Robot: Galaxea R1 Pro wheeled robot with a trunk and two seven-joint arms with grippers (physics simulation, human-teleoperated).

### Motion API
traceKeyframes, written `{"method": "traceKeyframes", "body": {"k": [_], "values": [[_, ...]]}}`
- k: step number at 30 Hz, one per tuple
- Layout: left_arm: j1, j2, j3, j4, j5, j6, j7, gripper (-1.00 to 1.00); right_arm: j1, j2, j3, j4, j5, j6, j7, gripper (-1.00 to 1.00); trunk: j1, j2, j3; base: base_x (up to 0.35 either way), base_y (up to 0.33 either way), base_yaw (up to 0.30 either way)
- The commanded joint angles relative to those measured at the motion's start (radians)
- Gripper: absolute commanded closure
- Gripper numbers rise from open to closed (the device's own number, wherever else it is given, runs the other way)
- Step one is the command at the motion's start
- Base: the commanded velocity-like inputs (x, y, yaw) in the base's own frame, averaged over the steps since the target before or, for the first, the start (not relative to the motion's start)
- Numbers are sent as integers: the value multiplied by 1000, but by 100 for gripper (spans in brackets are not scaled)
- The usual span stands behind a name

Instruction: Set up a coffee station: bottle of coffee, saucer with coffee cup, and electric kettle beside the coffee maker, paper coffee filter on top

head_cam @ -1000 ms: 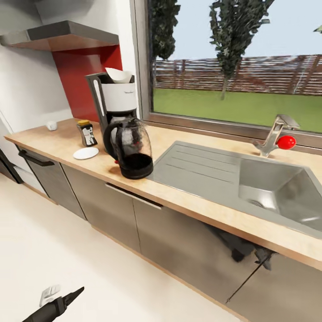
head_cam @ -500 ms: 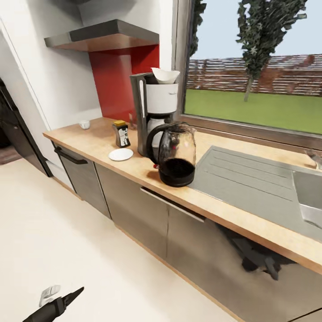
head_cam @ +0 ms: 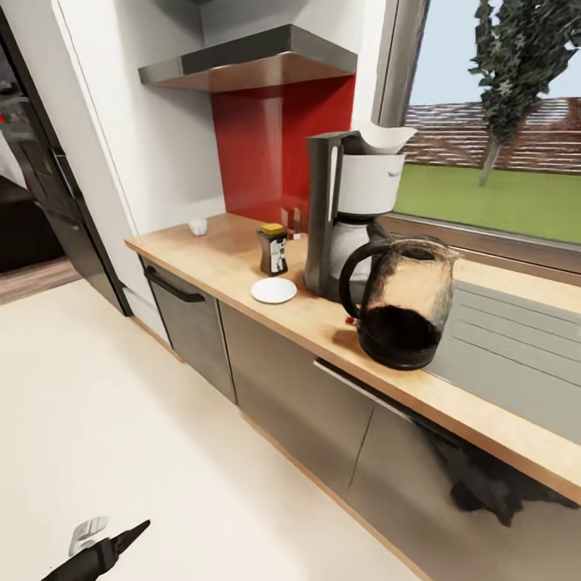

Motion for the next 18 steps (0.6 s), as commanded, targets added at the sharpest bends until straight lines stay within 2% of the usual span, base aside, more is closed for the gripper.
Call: {"method": "traceKeyframes", "body": {"k": [1,18], "values": [[-1,0,8,1,-9,-8,-1,-100,0,-1,6,-2,-11,8,1,-100,0,0,-1,249,263,234],[-1,0,8,1,-9,-6,-1,-100,0,-1,6,-2,-10,8,1,-100,0,0,-1,250,263,266]]}}
